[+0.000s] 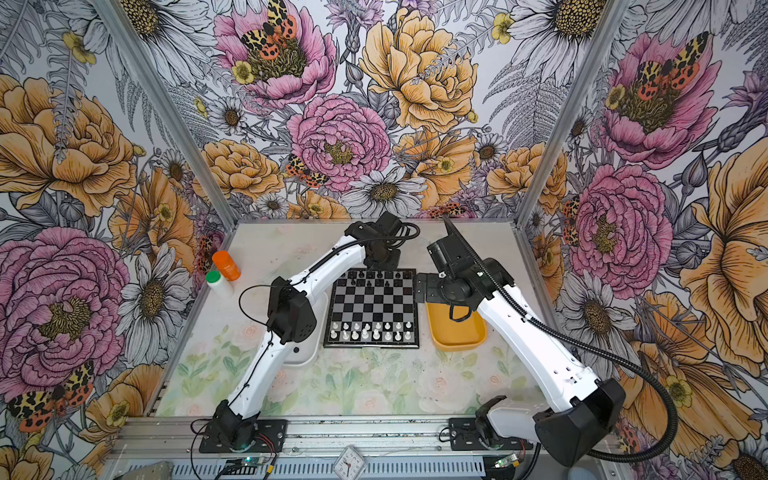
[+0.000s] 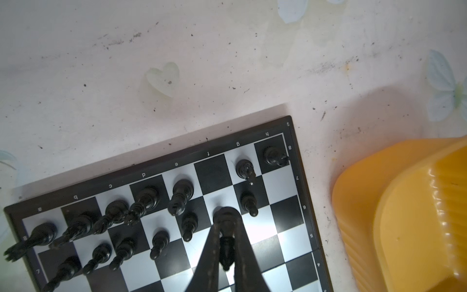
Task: Set up the chess pieces on the board
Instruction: 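Lift the black pawn and carry it over the board with the left gripper, then lower the black pawn onto a second-row square near the board corner, open left gripper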
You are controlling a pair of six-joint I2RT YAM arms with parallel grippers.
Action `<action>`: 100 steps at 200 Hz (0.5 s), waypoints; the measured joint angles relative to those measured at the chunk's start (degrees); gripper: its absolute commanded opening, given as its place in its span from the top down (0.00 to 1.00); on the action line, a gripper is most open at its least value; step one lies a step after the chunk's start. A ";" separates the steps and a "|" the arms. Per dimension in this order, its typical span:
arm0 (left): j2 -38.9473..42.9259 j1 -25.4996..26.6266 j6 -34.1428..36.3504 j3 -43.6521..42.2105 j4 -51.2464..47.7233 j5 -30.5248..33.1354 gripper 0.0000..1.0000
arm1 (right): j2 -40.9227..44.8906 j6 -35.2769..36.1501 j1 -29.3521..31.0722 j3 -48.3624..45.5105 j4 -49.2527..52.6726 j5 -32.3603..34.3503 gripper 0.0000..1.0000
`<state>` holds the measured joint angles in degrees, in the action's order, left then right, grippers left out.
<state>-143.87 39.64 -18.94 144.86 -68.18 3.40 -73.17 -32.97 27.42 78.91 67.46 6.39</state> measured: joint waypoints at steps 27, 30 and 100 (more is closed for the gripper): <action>-1.81 0.00 0.17 0.74 -0.02 0.00 0.90 | 0.00 0.02 -0.20 0.00 0.00 -0.20 0.00; -1.97 0.00 0.31 0.83 -0.04 0.00 0.90 | 0.00 0.02 -0.31 0.00 0.02 -0.20 0.00; -3.91 -0.46 1.18 1.75 -0.20 -0.02 0.89 | 0.00 0.04 -1.20 0.00 0.00 -0.42 0.00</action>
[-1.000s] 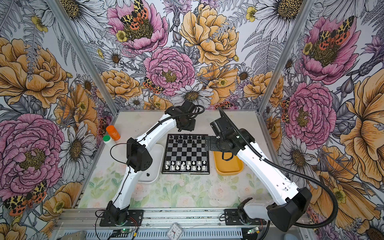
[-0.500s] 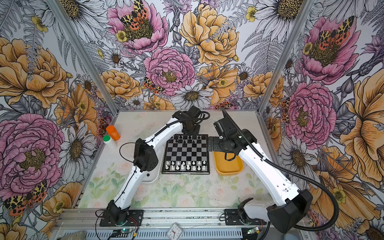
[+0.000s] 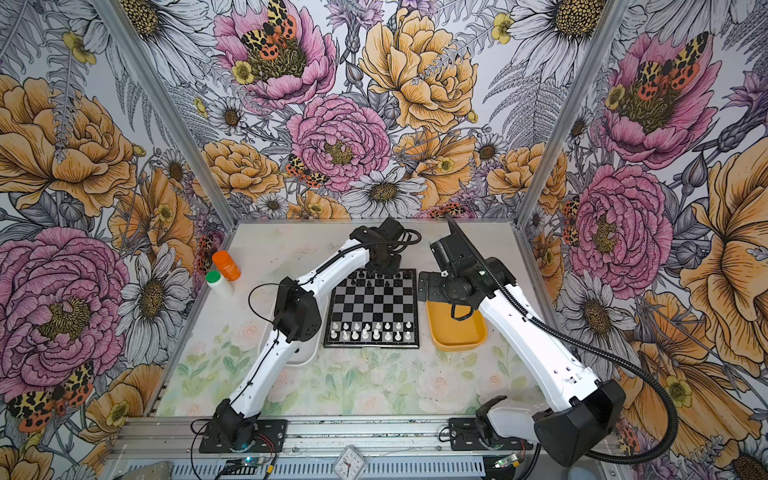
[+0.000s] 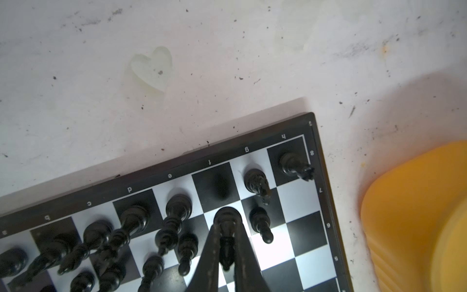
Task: Set up the chess pieces on the board
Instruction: 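Lower the black pawn onto a second-row square near the board corner, open left gripper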
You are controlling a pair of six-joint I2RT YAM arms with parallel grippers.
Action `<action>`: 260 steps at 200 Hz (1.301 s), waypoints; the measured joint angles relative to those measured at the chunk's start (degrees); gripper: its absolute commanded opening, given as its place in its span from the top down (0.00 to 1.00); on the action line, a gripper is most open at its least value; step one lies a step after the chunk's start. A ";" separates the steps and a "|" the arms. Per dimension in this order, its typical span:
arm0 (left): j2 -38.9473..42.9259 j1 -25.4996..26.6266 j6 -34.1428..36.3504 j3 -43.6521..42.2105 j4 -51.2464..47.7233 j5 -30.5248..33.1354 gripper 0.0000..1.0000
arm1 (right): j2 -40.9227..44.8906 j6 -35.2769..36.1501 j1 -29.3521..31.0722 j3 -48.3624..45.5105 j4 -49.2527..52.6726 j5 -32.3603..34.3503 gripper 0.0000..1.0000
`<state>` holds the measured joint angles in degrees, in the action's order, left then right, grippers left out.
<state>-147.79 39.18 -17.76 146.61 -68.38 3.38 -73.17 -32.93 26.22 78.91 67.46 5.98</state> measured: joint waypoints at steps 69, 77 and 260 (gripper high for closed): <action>-1.38 -0.85 0.24 3.04 0.07 -0.04 0.88 | -0.44 0.42 -0.33 0.00 0.00 -0.20 0.00; -1.60 -0.92 0.24 3.04 0.04 -0.07 0.88 | -0.59 0.42 -0.35 0.00 0.02 -0.20 0.00; -2.47 -1.70 0.24 3.39 0.04 -2.01 0.88 | -1.92 0.42 -1.18 0.04 0.00 -0.22 0.00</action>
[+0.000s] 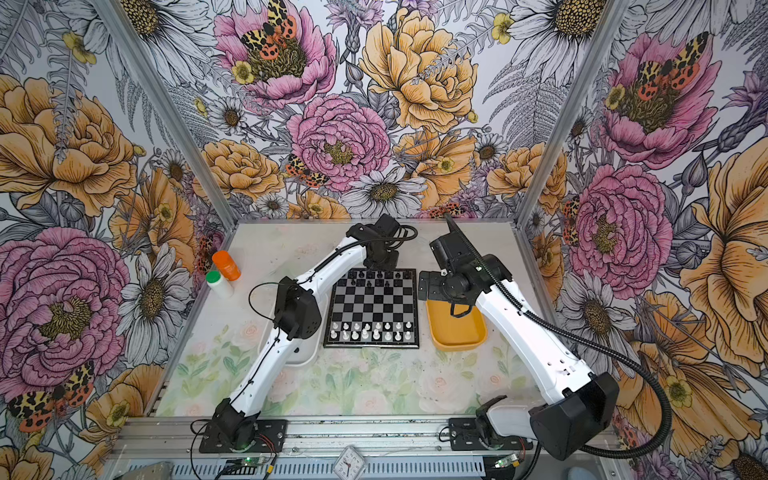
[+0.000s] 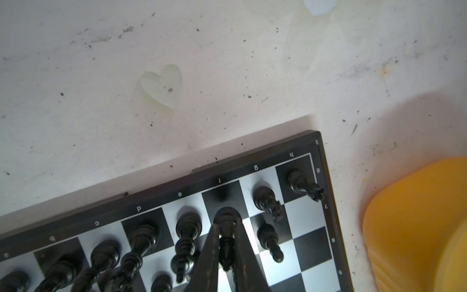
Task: Set up the chess pieces on the board
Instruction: 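Lower the black pawn onto a second-row square near the board corner, open left gripper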
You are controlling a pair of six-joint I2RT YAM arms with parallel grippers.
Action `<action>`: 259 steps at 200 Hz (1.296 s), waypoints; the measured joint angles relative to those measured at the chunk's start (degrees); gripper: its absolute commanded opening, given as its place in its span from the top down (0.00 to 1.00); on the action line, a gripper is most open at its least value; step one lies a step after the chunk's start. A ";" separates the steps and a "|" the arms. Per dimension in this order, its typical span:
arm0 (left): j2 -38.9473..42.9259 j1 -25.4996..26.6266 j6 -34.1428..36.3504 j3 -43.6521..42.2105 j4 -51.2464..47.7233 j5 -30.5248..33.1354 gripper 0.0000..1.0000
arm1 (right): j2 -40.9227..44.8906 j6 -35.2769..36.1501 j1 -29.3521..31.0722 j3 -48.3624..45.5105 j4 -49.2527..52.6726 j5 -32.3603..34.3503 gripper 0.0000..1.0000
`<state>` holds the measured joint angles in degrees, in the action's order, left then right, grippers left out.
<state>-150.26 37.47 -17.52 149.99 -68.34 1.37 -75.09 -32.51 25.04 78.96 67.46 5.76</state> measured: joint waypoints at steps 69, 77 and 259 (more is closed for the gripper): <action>-0.79 -0.02 0.00 0.00 0.00 -0.83 0.83 | -0.13 0.00 -0.17 0.00 0.00 -0.02 0.00; -0.79 -0.02 0.00 0.00 0.00 -0.85 0.83 | -0.22 0.00 -0.33 0.02 0.00 -0.02 0.00; 0.07 -2.23 0.61 3.41 3.96 -3.17 0.66 | -2.91 0.87 -0.74 2.49 0.02 -1.07 0.00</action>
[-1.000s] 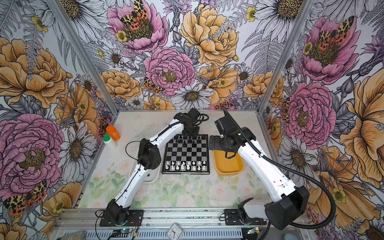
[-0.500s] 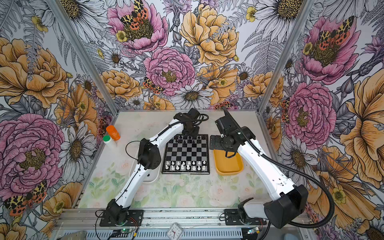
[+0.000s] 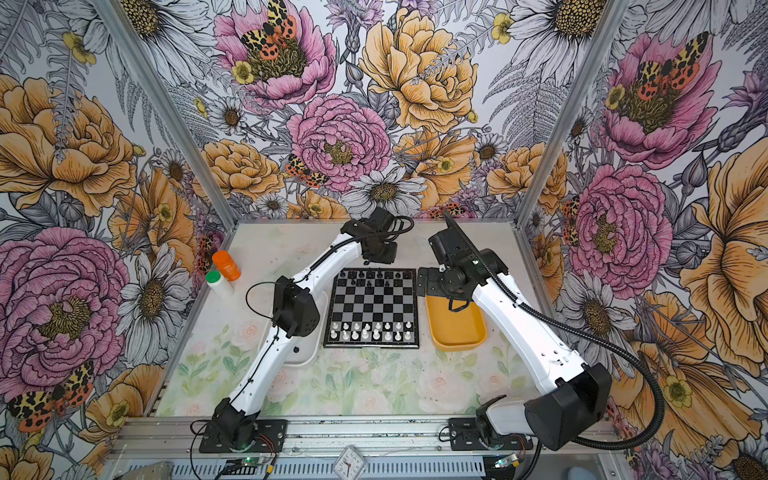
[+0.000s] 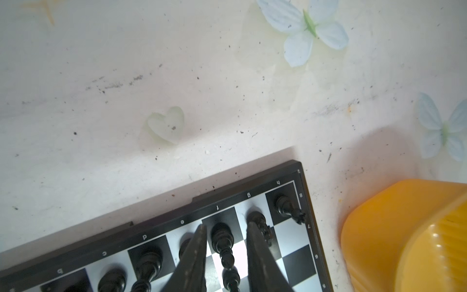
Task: Set up the chess pieces on the board
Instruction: 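Lower the black pawn onto a second-row square near the board corner, open left gripper, then move the open left gripper back over the white tray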
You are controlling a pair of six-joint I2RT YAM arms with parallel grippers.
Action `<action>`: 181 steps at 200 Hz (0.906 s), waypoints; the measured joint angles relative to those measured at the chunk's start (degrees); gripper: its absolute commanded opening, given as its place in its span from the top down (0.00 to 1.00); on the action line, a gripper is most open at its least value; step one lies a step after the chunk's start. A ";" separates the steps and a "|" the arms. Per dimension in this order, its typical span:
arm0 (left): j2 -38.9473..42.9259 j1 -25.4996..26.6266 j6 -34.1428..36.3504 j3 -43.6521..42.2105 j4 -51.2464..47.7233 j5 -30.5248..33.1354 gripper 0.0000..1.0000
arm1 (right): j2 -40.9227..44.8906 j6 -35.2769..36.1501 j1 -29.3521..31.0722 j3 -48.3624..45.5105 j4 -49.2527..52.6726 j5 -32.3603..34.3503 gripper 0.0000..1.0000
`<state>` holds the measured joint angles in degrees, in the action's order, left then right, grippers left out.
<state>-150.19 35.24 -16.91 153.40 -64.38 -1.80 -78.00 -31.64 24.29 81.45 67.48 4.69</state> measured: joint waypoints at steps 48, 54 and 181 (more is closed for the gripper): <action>14.12 -1.79 1.36 -8.39 1.44 1.73 0.56 | -2.47 1.20 0.66 4.24 -0.04 -0.37 0.00; 17.59 -2.23 1.38 -11.10 1.62 2.32 0.55 | -3.26 1.36 1.11 4.98 -0.07 -0.28 0.00; 87.65 -11.10 -13.14 -96.21 2.99 10.34 0.55 | -20.48 5.84 12.96 18.27 -2.64 -6.84 0.00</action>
<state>-62.54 24.14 -30.04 57.19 -61.39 8.54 -98.48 -25.80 37.26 99.72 64.84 -2.15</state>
